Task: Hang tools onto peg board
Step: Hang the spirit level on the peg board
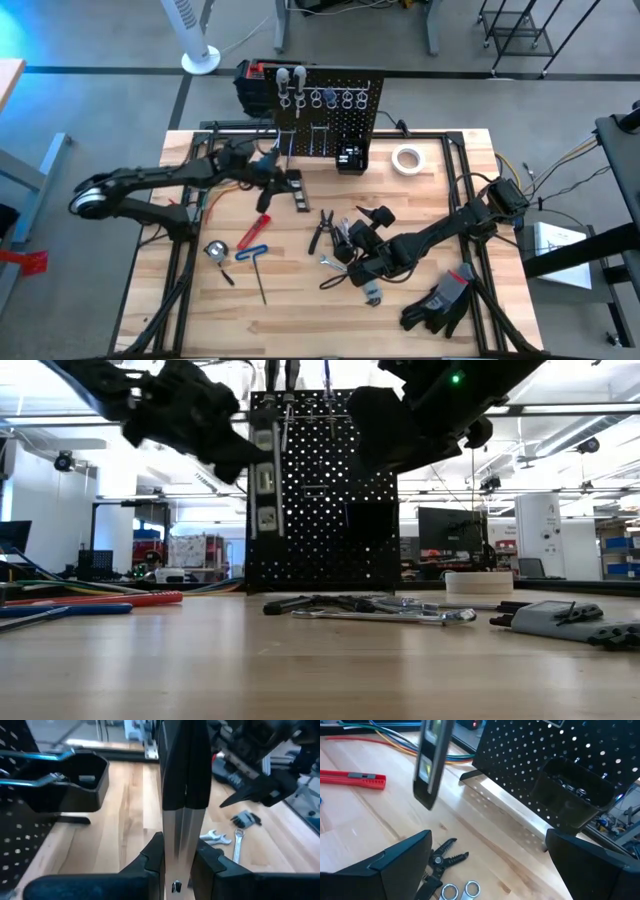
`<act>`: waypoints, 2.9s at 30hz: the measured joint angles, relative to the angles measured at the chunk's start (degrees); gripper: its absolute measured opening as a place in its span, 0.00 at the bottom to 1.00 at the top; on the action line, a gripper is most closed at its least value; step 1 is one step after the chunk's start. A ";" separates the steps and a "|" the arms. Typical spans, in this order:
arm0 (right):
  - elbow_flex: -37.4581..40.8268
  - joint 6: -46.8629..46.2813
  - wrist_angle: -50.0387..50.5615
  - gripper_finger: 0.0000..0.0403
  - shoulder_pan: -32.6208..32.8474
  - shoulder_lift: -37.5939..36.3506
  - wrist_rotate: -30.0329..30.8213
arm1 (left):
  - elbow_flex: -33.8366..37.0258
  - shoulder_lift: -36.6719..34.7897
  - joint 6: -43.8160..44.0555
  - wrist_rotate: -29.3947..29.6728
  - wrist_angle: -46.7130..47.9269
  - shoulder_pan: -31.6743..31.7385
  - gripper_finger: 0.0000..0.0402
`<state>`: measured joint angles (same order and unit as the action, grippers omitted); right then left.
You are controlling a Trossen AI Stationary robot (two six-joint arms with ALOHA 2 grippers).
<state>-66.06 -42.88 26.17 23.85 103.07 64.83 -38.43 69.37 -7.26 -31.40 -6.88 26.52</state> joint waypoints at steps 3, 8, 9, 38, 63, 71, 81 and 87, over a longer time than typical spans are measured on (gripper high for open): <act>0.00 -0.01 0.07 0.96 -0.04 0.00 -0.45 | -3.58 4.55 -0.63 -1.00 0.71 0.00 0.10; 0.32 -0.03 0.13 0.96 -0.02 0.00 -0.49 | -9.15 7.65 -3.94 -0.41 8.65 -0.16 0.10; 0.50 -0.05 0.11 0.96 -0.02 0.00 -0.49 | -10.09 7.53 -4.32 0.34 10.15 -0.40 0.10; 27.05 33.93 -75.70 0.49 -14.19 0.68 -46.96 | -3.04 -1.98 4.88 6.84 -6.55 -13.22 0.10; 23.30 22.71 -73.14 0.09 -18.01 0.66 -57.39 | -3.13 1.81 13.07 5.53 -9.77 -13.24 0.11; 23.47 12.98 -75.75 0.09 -18.17 0.89 -57.21 | -3.13 -9.38 9.86 14.16 3.10 -11.79 0.50; 23.87 4.67 -77.83 0.09 -19.60 1.05 -54.14 | 0.45 -21.37 10.55 35.13 10.80 -13.57 0.65; 24.62 2.54 -77.35 0.09 -21.94 1.09 -55.23 | 9.10 -24.25 10.13 35.25 0.81 -13.55 0.61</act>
<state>-41.45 -40.35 -51.18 1.91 104.16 9.60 -29.33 45.11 2.87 3.86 -6.07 12.97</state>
